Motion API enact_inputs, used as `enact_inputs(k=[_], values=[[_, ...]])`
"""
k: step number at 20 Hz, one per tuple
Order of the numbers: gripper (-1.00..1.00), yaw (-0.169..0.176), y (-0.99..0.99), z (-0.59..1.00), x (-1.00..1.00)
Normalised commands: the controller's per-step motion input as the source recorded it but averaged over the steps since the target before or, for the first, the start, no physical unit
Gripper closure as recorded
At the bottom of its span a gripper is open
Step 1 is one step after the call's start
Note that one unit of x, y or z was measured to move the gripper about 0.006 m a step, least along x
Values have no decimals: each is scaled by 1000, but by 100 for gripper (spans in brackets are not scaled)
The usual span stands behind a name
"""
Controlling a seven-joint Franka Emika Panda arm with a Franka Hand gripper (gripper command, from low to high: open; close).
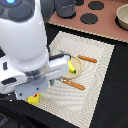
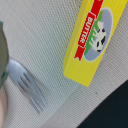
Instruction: Interact with the objects in diverse but meaningful ways.
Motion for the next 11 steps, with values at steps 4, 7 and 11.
enact_inputs(k=[4, 7, 11], values=[[-100, 151, 720, 169, 126], [-100, 166, 668, 0, 72], [-100, 140, 611, -26, 53]])
